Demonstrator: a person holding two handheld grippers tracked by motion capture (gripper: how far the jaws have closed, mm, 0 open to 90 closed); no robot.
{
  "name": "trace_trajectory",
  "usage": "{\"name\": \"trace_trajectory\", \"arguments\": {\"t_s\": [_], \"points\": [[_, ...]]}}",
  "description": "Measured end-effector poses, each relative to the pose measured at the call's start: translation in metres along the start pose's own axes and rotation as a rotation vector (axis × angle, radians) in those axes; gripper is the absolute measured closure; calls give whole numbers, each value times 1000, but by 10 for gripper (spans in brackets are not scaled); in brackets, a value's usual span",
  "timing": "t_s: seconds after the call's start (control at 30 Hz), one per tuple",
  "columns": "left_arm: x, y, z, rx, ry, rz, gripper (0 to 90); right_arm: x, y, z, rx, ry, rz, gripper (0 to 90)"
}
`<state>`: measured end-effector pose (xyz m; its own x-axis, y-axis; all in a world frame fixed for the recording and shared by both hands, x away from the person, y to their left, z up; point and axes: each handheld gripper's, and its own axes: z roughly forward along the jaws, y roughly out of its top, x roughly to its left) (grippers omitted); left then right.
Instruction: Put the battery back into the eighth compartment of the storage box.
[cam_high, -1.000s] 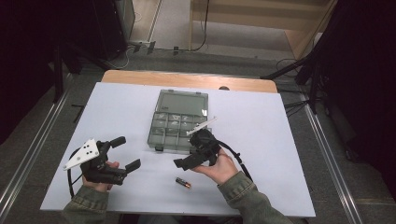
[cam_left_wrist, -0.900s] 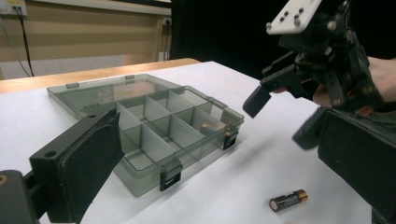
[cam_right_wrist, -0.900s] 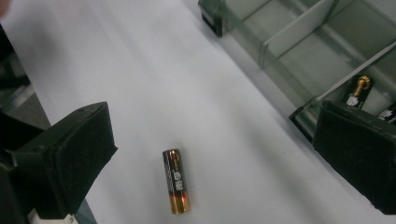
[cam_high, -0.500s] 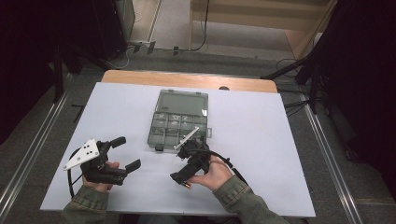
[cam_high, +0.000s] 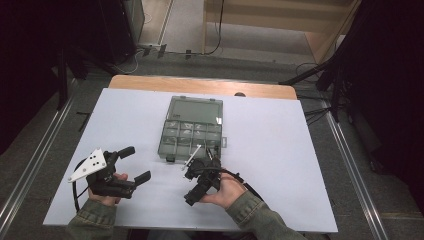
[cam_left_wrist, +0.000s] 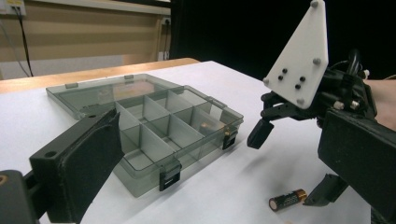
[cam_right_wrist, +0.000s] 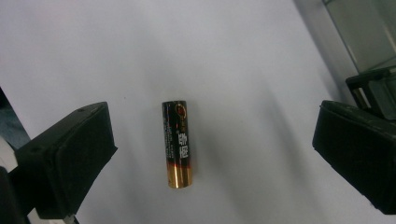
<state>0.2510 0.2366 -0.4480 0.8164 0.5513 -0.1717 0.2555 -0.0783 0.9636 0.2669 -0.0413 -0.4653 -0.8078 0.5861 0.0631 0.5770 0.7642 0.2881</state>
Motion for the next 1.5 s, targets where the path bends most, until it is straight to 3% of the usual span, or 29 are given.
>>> {"name": "trace_trajectory", "arguments": {"t_s": [0.3,0.37,0.67,0.73,0.9,1.1,1.5], "points": [[0,0,0,2,-1,1,0,10,0,12,91,-53,-45,0],[0,0,0,1,-1,2,0,11,0,14,111,-68,-56,34],[1,0,-1,1,-4,1,0,17,-1,14,135,-53,-74,366],[0,0,0,1,-4,1,0,19,-1,12,122,-47,-76,507],[1,0,-1,1,-3,3,0,24,0,10,131,-35,-99,764],[1,0,-1,1,-2,2,0,23,0,10,149,-20,-95,781],[2,0,-1,1,-2,3,0,20,0,6,131,0,-92,783]]}}
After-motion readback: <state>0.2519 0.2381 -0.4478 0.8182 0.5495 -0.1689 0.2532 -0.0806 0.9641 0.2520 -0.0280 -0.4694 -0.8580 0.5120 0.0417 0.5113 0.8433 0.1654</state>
